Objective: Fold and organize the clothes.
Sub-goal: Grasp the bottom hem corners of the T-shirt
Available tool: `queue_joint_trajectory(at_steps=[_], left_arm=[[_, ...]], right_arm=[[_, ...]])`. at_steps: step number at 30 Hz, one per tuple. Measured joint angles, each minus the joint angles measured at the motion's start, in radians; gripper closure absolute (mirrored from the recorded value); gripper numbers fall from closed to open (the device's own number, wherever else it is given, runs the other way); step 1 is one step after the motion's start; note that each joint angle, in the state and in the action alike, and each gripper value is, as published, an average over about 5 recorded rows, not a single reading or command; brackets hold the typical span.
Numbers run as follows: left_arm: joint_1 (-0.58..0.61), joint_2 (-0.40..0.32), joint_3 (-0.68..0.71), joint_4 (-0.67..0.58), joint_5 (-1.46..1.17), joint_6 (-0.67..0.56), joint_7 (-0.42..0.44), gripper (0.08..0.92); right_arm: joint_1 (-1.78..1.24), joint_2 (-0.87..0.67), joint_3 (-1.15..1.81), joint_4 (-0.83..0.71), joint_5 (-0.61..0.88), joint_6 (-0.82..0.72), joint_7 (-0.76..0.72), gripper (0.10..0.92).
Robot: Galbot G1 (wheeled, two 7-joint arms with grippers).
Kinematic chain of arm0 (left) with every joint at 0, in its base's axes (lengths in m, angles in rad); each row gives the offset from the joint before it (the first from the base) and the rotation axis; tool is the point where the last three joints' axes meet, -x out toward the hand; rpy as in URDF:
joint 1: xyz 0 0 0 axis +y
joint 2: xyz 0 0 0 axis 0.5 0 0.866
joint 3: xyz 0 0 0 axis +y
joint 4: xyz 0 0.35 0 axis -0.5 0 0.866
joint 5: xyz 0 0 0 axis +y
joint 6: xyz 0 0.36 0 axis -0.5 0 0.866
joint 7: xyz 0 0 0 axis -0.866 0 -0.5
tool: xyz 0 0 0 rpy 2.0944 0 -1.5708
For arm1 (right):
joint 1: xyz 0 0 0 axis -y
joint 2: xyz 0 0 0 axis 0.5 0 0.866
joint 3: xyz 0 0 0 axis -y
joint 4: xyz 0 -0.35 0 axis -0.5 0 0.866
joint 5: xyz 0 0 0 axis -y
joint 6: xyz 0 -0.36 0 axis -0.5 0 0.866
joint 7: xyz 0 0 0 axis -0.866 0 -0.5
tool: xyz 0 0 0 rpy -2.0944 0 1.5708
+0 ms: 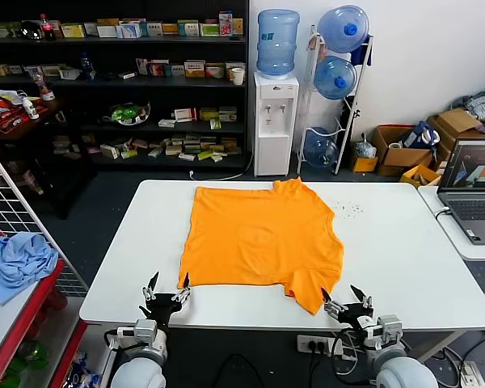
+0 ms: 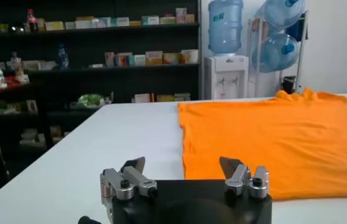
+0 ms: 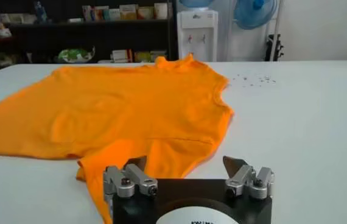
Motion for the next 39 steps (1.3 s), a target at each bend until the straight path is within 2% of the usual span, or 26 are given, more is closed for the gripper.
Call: queue_joint_trajectory(at_steps=[3, 8, 15, 20, 23, 35, 39], left_arm=[[-0.006, 0.003, 0.006, -0.003, -0.001, 0.025, 0.002, 0.177], [-0.021, 0.013, 0.02, 0.0, -0.009, 0.092, 0.008, 0.177], [-0.04, 0.024, 0.042, 0.014, -0.027, 0.158, 0.015, 0.177], [-0.05, 0.025, 0.048, 0.023, -0.044, 0.184, 0.012, 0.188], [-0.056, 0.025, 0.049, 0.028, -0.054, 0.191, 0.01, 0.25], [-0.045, 0.032, 0.054, 0.022, -0.07, 0.194, 0.014, 0.596], [-0.036, 0.032, 0.057, 0.012, -0.072, 0.194, 0.012, 0.717]], right_arm=[[0.009, 0.006, -0.007, -0.008, 0.002, -0.007, 0.008, 0.207], [0.03, 0.016, -0.022, -0.026, 0.003, -0.022, 0.025, 0.285], [0.059, 0.03, -0.043, -0.05, 0.003, -0.042, 0.043, 0.312], [0.069, 0.039, -0.053, -0.063, -0.002, -0.048, 0.055, 0.42], [0.071, 0.042, -0.055, -0.066, -0.004, -0.053, 0.061, 0.507], [0.078, 0.055, -0.06, -0.07, -0.009, -0.064, 0.086, 0.853], [0.071, 0.053, -0.058, -0.064, -0.014, -0.06, 0.089, 0.901]])
